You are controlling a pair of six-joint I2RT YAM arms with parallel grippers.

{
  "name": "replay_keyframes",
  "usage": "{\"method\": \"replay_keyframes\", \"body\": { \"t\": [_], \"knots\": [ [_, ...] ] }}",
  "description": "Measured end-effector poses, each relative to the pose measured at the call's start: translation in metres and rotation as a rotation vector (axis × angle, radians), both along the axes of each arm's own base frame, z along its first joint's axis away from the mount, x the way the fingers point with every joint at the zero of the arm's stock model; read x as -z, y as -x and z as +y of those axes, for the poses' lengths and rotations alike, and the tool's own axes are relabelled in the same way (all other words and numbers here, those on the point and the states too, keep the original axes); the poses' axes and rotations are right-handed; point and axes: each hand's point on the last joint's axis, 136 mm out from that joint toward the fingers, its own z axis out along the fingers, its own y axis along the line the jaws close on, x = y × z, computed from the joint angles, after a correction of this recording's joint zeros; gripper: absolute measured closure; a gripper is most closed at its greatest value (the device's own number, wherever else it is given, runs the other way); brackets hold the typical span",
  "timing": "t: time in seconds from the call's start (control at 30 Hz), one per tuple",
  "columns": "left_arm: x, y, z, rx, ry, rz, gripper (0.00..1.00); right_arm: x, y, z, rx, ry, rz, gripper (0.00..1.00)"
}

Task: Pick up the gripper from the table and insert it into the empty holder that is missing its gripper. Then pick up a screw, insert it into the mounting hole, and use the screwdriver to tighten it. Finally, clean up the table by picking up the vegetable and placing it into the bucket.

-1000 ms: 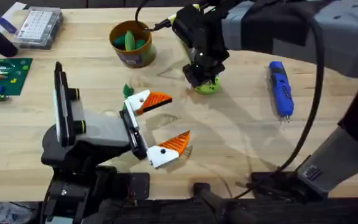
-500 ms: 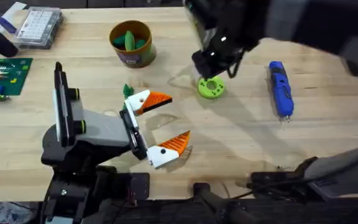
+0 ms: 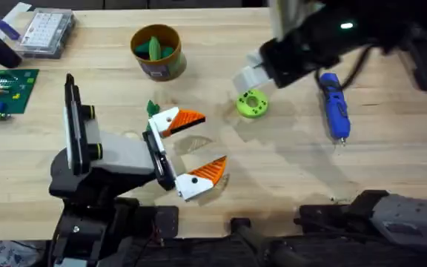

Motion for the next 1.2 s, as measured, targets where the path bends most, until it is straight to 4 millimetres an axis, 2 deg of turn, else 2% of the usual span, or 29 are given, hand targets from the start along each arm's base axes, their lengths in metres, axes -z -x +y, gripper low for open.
{"method": "replay_keyframes", "body": {
  "t": [0.17,0.37,0.7,0.9,1.2],
  "knots": [
    [0.000,0.000,0.000,0.000,0.000,0.000,0.013,-0.020,0.020,-0.016,0.000,-0.014,-0.019,0.007],
    [0.000,0.000,0.000,0.000,0.000,0.000,0.013,-0.021,0.029,-0.022,0.000,-0.015,-0.020,0.006],
    [0.000,0.000,0.000,0.000,0.000,0.000,0.013,0.020,0.032,-0.023,-0.003,0.010,0.025,0.007],
    [0.000,0.000,0.000,0.000,0.000,0.000,0.013,0.036,0.018,-0.010,-0.008,-0.043,-0.027,0.007],
    [0.000,0.000,0.000,0.000,0.000,0.000,0.013,0.082,-0.010,0.012,-0.022,-0.058,-0.057,0.007]
  ]
}}
